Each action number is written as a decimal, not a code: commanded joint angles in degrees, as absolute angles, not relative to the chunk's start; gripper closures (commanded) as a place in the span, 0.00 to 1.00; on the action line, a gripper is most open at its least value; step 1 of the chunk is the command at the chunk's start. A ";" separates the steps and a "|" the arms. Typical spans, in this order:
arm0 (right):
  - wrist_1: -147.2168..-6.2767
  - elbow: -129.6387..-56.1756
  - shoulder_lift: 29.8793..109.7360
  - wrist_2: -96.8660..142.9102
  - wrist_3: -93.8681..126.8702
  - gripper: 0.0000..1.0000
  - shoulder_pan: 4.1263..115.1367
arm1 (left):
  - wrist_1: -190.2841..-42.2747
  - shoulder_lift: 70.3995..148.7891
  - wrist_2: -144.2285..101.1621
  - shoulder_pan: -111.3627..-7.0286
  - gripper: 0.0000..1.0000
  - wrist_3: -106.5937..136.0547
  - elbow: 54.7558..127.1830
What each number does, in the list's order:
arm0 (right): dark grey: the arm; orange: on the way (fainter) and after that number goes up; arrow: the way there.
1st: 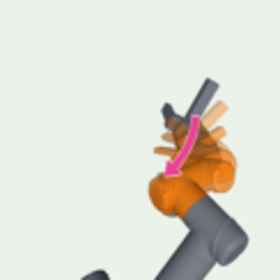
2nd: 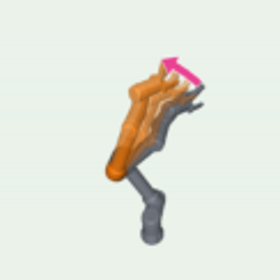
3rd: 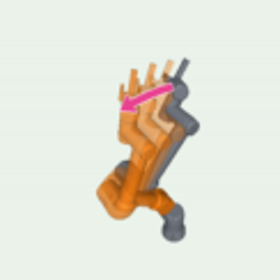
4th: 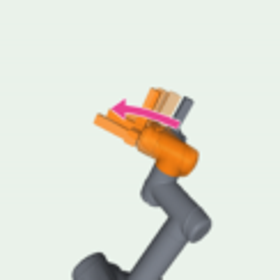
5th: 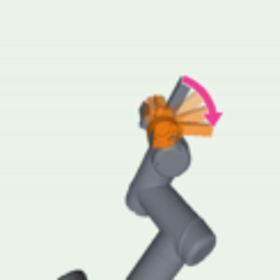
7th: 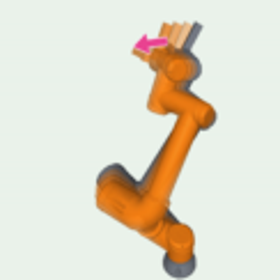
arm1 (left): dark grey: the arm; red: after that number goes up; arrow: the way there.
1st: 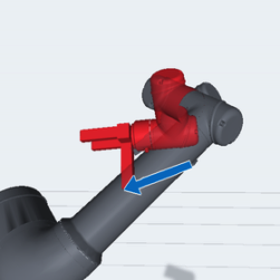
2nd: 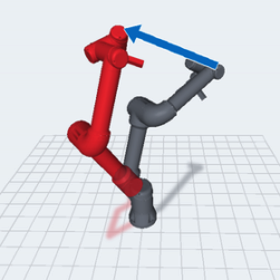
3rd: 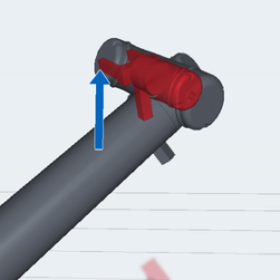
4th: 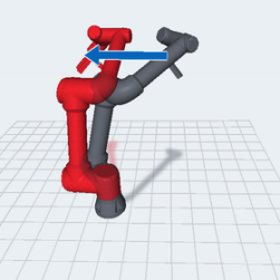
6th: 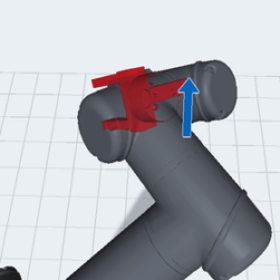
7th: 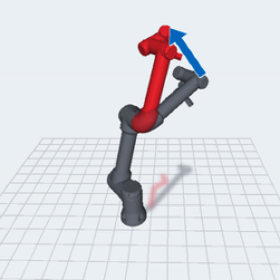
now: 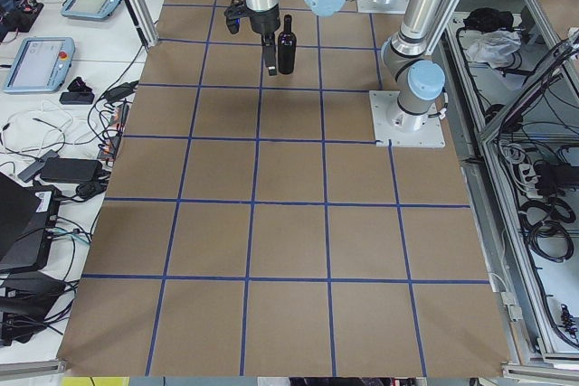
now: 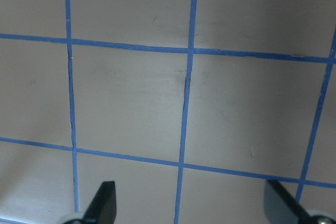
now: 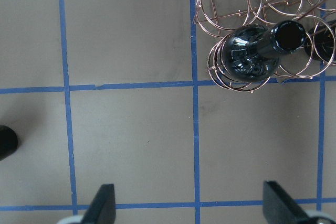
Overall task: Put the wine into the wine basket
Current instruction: 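Raise the left gripper away while the right gripper lifts off the rack, then reach the right gripper over the standing bottle's neck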
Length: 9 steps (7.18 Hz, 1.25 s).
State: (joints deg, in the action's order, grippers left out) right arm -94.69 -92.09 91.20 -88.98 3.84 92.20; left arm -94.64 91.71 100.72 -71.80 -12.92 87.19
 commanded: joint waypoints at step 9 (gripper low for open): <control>-104.38 -76.73 70.35 -92.02 50.50 0.00 124.69 | -94.75 91.32 100.02 -71.63 0.00 -13.09 87.19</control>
State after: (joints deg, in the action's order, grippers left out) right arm -99.83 -77.96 75.34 -92.00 43.67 119.95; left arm -94.68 91.51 99.95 -71.80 -12.89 87.19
